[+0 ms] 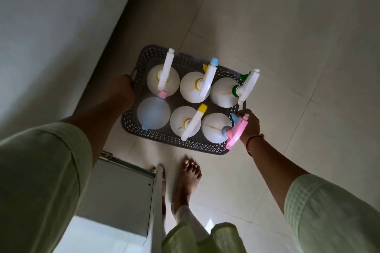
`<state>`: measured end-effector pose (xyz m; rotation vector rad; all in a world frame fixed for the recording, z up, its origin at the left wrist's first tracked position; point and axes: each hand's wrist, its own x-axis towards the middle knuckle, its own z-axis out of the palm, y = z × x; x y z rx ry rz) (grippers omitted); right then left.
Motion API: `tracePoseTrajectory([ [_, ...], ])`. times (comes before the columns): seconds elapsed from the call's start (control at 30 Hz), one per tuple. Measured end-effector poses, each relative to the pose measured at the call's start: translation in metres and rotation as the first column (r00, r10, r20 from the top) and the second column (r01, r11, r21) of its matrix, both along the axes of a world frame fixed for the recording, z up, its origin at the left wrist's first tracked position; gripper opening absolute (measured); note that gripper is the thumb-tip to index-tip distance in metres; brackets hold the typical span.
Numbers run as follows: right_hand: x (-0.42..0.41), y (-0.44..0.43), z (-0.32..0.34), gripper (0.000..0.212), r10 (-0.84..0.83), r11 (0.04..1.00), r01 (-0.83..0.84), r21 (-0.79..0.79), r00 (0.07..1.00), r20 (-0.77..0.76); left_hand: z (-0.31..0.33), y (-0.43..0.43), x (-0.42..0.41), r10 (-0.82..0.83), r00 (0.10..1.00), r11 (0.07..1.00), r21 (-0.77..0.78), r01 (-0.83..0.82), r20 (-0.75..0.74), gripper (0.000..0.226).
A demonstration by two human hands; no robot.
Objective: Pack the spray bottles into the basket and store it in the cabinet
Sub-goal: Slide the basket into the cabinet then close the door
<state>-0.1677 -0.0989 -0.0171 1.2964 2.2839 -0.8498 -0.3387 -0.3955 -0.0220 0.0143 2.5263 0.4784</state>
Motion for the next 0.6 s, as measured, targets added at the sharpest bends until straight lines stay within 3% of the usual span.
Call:
tracePoseTrajectory([
  [0.07,-0.009,0.004,0.033,0.024,0.073,0.997,-0.073,0.017,0.997,0.023,0.033,-0.001,0.001,0.044,0.999,0.999,-0.007,-0.044,0.001,0.027],
  [0.17,-0.024,0.011,0.093,0.033,0.054,0.998,-0.052,-0.028,0.996,0.068,0.089,-0.003,0.007,0.097,0.994,0.995,-0.040,-0.095,0.059,0.027],
  [0.27,-0.037,0.018,0.153,0.030,0.232,0.968,-0.238,0.082,0.970,0.071,0.143,-0.005,0.017,0.178,0.982,0.984,-0.038,-0.176,0.066,0.029],
  [0.4,-0.049,0.022,0.228,0.035,0.388,0.911,-0.400,0.101,0.914,0.120,0.210,-0.009,0.037,0.286,0.955,0.957,0.015,-0.289,0.080,0.027],
  [0.53,-0.063,0.017,0.288,0.031,0.407,0.903,-0.413,0.115,0.911,0.071,0.267,-0.016,0.052,0.380,0.922,0.921,0.066,-0.385,0.073,0.022],
  [0.6,-0.072,0.011,0.312,0.022,0.340,0.935,-0.339,0.106,0.940,0.015,0.291,-0.022,0.060,0.429,0.901,0.899,0.073,-0.433,0.065,0.021],
])
